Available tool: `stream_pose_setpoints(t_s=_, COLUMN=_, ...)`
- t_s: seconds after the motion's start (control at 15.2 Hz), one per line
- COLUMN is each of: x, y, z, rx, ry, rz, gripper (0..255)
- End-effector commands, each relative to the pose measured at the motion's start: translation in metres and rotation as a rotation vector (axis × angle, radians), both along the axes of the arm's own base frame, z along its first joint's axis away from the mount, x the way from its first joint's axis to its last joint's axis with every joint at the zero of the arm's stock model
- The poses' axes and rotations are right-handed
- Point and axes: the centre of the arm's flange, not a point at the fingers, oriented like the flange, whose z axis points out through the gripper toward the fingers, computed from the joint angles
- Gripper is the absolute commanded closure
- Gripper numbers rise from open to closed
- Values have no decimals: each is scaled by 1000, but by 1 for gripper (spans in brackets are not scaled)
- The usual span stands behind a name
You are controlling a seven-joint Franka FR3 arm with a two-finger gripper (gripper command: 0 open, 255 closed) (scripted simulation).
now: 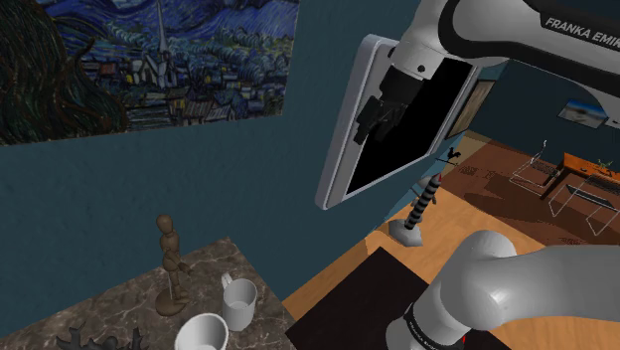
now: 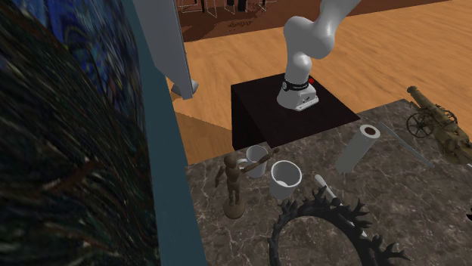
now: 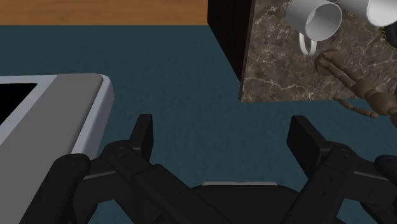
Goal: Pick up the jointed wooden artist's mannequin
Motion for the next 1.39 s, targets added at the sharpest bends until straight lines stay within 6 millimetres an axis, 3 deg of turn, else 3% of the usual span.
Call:
stream_pose_setpoints(t_s=0.0, x=0, y=0, z=0, rx=0, ry=0, rz=0, gripper=0)
stream_pose_setpoints(t_s=1.32, x=83, y=223, z=-115, rx=6, ry=47, rz=64, gripper=0)
